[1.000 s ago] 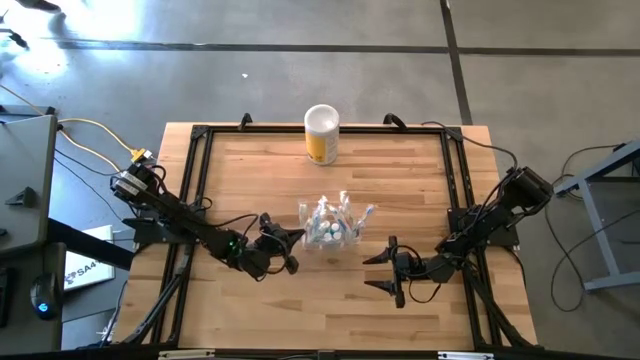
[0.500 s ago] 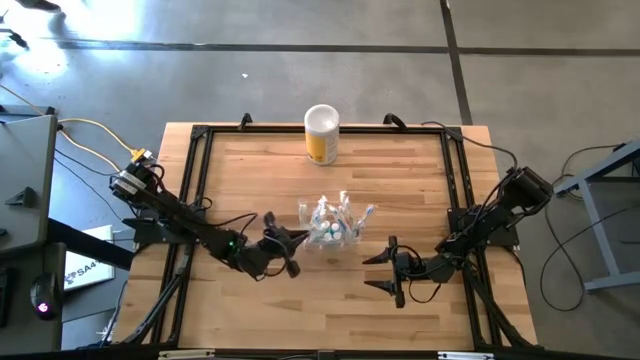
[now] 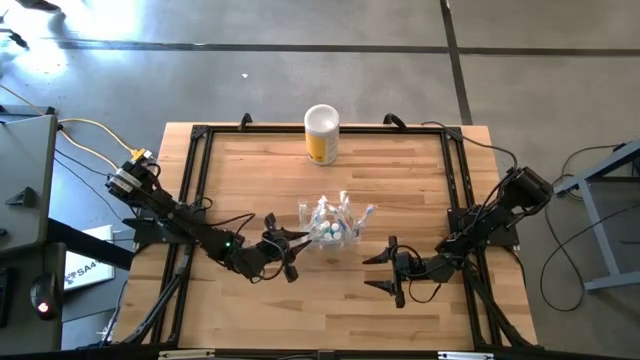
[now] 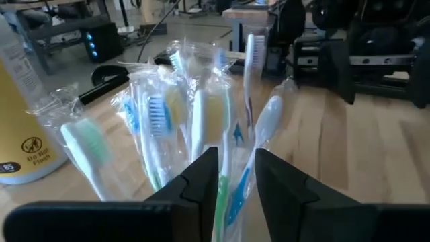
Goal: Pick & Place toothbrushing station
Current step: Return to Home Position
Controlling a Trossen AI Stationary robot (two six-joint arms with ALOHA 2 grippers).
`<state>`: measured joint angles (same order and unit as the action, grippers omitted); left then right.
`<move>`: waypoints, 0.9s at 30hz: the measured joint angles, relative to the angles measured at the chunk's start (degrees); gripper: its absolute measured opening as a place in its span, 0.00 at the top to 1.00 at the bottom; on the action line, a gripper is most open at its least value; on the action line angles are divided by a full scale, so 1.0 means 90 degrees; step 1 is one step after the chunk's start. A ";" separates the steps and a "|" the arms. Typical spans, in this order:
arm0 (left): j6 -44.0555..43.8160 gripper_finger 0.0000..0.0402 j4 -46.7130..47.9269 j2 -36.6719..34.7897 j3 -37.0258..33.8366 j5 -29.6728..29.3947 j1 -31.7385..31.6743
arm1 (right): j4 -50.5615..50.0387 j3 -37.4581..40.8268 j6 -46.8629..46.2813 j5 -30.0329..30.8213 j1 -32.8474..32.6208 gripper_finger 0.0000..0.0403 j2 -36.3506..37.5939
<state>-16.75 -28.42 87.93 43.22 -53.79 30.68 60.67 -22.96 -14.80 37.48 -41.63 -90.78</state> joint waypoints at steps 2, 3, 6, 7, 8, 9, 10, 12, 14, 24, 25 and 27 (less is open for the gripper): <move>0.0002 0.76 0.0093 -0.0151 -0.0005 0.0029 0.0090 | -0.0001 0.0001 0.0001 -0.0050 0.0000 0.40 -0.0002; 0.0002 0.76 0.0104 -0.0247 -0.0005 0.0038 0.0122 | -0.0001 0.0000 0.0001 -0.0073 0.0000 0.40 0.0000; 0.0017 0.76 0.0324 -0.0574 -0.0002 0.0042 0.0265 | -0.0041 0.0000 0.0027 -0.0271 -0.0002 0.40 0.0047; 0.0050 0.76 0.0405 -0.0676 -0.0002 0.0061 0.0311 | -0.0086 0.0002 0.0043 -0.0387 -0.0002 0.40 0.0116; 0.0064 0.76 0.0475 -0.0766 -0.0002 0.0077 0.0324 | -0.0095 0.0002 0.0051 -0.0530 -0.0002 0.40 0.0202; 0.0069 0.76 0.0563 -0.0854 -0.0002 0.0105 0.0330 | -0.0139 0.0002 0.0059 -0.0630 -0.0005 0.40 0.0308; 0.0068 0.76 0.0678 -0.0949 -0.0002 0.0155 0.0362 | -0.0253 0.0002 0.0074 -0.0727 -0.0013 0.40 0.0446; 0.0070 0.76 0.0849 -0.1145 -0.0005 0.0326 0.0395 | -0.0591 0.0002 0.0120 -0.0773 -0.0073 0.40 0.0777; 0.0078 0.76 0.1041 -0.1299 -0.0002 0.0542 0.0386 | -0.0959 0.0002 0.0127 -0.0631 -0.0161 0.40 0.1173; 0.1046 0.95 0.2460 -0.2259 0.0000 0.1082 0.0386 | -0.4293 0.0002 0.0313 -0.0584 -0.0736 0.57 0.3945; 0.1133 0.97 0.2604 -0.2398 0.0000 0.1084 0.0385 | -0.4616 0.0001 0.0312 -0.0702 -0.0705 0.63 0.4257; 0.1179 0.98 0.2785 -0.2679 0.0000 0.1083 0.0373 | -0.5259 0.0000 0.0305 -0.1146 -0.0590 0.77 0.4856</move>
<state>-6.14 -3.36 63.82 43.22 -44.05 34.04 13.34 -22.96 -12.05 27.17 -46.93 -47.08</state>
